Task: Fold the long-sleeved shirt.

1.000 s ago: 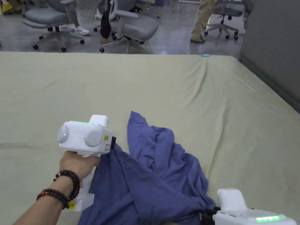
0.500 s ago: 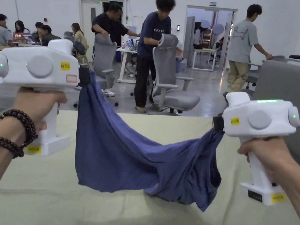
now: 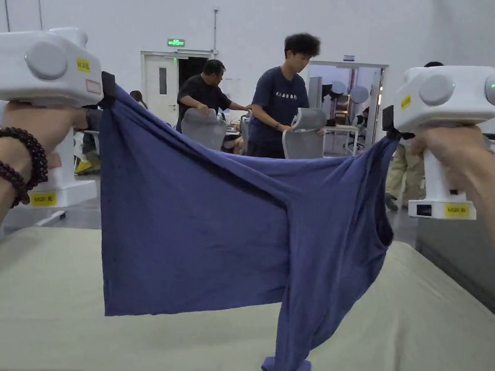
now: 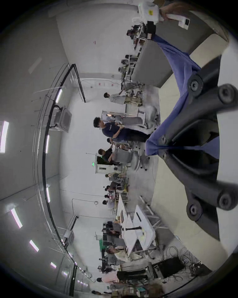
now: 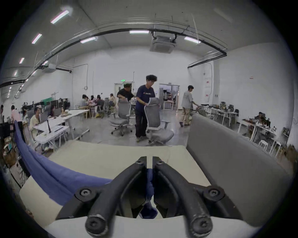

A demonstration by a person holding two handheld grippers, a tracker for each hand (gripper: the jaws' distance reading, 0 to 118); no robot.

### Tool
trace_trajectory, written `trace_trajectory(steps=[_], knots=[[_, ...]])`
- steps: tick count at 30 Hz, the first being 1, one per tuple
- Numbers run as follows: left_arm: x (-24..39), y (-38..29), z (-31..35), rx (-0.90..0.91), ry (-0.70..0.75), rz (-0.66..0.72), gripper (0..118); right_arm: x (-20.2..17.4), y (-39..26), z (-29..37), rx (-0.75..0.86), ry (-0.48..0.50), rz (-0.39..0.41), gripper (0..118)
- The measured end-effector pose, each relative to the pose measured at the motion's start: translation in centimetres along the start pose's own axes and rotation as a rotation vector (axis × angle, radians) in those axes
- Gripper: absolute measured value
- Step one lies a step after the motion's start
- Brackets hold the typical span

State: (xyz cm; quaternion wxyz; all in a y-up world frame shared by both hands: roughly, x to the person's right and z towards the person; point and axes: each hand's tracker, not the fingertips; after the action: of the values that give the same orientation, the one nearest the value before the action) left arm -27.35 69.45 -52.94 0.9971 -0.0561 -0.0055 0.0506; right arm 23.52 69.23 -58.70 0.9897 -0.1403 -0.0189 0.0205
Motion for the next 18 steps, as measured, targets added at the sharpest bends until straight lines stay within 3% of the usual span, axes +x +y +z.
trace_trajectory(steps=[7,15,18], knots=[[-0.5,-3.5,-1.3,-0.033,-0.026,0.014,0,1.4,-3.9,-0.7,-0.009,0.004,-0.026,2],[-1.3,-18.1,-3.2,-0.247,-0.063,0.031,0,2.1,-19.8,-4.6,-0.198,0.052,-0.117,2],[-1.4,-22.6,-3.2,-0.339,-0.071,0.042,0,1.9,-24.2,-4.7,-0.242,0.069,-0.116,2]])
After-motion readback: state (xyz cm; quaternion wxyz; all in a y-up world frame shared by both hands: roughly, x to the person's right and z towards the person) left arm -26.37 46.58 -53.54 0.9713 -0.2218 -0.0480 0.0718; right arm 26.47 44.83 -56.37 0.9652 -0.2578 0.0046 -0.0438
